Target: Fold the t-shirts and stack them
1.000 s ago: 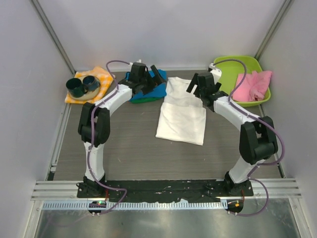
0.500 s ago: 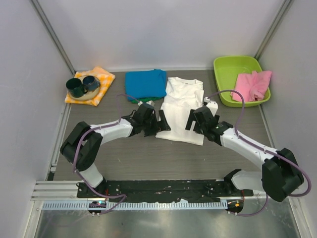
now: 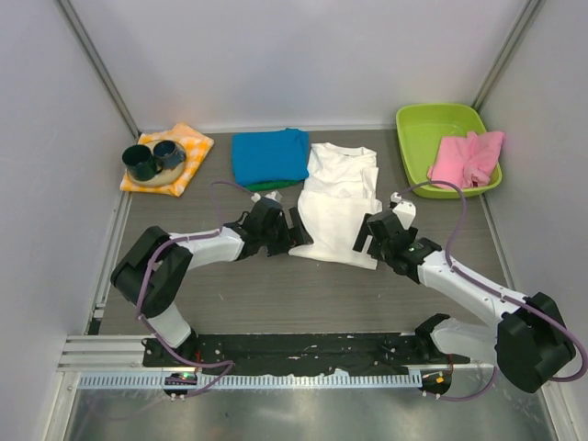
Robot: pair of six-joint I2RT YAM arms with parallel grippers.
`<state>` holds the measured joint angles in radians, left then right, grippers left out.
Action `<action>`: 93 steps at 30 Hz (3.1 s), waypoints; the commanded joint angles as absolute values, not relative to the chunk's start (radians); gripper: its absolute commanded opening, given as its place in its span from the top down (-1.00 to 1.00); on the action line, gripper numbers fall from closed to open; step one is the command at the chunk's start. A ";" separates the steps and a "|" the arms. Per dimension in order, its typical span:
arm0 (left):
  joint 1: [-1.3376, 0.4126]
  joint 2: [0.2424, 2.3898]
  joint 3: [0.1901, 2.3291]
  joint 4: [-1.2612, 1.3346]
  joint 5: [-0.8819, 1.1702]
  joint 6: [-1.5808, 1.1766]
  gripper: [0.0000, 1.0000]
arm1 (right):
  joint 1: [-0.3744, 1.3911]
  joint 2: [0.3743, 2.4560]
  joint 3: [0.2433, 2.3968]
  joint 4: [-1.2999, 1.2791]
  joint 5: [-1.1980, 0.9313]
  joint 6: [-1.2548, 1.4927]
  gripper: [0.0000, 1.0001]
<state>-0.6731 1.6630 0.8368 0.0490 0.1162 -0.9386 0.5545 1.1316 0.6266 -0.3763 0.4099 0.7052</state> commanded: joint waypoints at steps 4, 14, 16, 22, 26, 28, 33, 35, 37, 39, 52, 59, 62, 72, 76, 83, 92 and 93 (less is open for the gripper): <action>-0.676 1.707 0.824 0.065 0.100 -0.956 -0.29 | 0.560 1.069 0.618 -0.380 0.454 0.733 -0.87; -0.676 1.672 0.787 0.061 0.098 -0.957 1.00 | 0.560 1.104 0.563 -0.391 0.454 0.801 -0.45; -0.675 1.672 0.778 0.069 0.097 -0.962 1.00 | 0.561 1.100 0.543 -0.390 0.460 0.819 -0.46; -0.675 1.674 0.747 0.100 0.107 -0.977 1.00 | 0.560 1.104 0.502 -0.361 0.440 0.842 -0.47; -0.675 1.681 0.742 0.107 0.110 -0.979 1.00 | 0.560 1.127 0.476 -0.319 0.404 0.867 -0.42; -0.675 1.680 0.741 0.110 0.114 -0.980 1.00 | 0.560 1.132 0.463 -0.302 0.387 0.873 -0.36; -0.676 1.687 0.742 0.109 0.109 -0.980 1.00 | 0.560 1.141 0.433 -0.269 0.359 0.893 -0.34; -0.676 1.689 0.741 0.115 0.112 -0.982 1.00 | 0.560 1.150 0.423 -0.245 0.344 0.897 -0.34; -0.675 1.690 0.742 0.115 0.113 -0.982 1.00 | 0.558 1.164 0.420 -0.221 0.321 0.905 -0.34; -0.676 1.690 0.742 0.114 0.112 -0.982 1.00 | 0.564 1.173 0.420 -0.212 0.319 0.910 -0.33; -0.676 1.687 0.735 0.107 0.103 -0.974 1.00 | 0.577 1.190 0.403 -0.186 0.293 0.920 0.63; -0.702 1.635 0.681 0.127 0.101 -0.968 1.00 | 0.597 1.169 0.388 -0.219 0.305 0.923 0.99; -0.742 1.609 0.644 0.126 0.083 -0.985 1.00 | 0.636 1.112 0.373 -0.264 0.316 0.952 0.99; -0.920 1.393 0.485 0.083 -0.060 -1.097 1.00 | 0.828 0.914 0.364 -0.477 0.383 1.072 0.99; -1.003 1.258 0.431 0.029 -0.141 -1.156 1.00 | 0.913 0.868 0.353 -0.534 0.403 1.129 0.98; -1.187 1.054 0.376 -0.104 -0.294 -1.261 1.00 | 1.077 0.804 0.373 -0.604 0.474 1.218 0.99; -1.249 0.966 0.549 -0.271 -0.408 -1.197 1.00 | 1.201 0.871 0.563 -0.638 0.633 1.181 0.98; -1.249 0.965 0.569 -0.282 -0.425 -1.178 1.00 | 1.201 0.882 0.581 -0.635 0.644 1.161 0.99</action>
<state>-1.2407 0.9947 0.4511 -0.2024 -0.3168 -1.2236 1.1801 0.8490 0.4561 -0.6506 0.5018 1.1843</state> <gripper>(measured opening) 0.022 0.050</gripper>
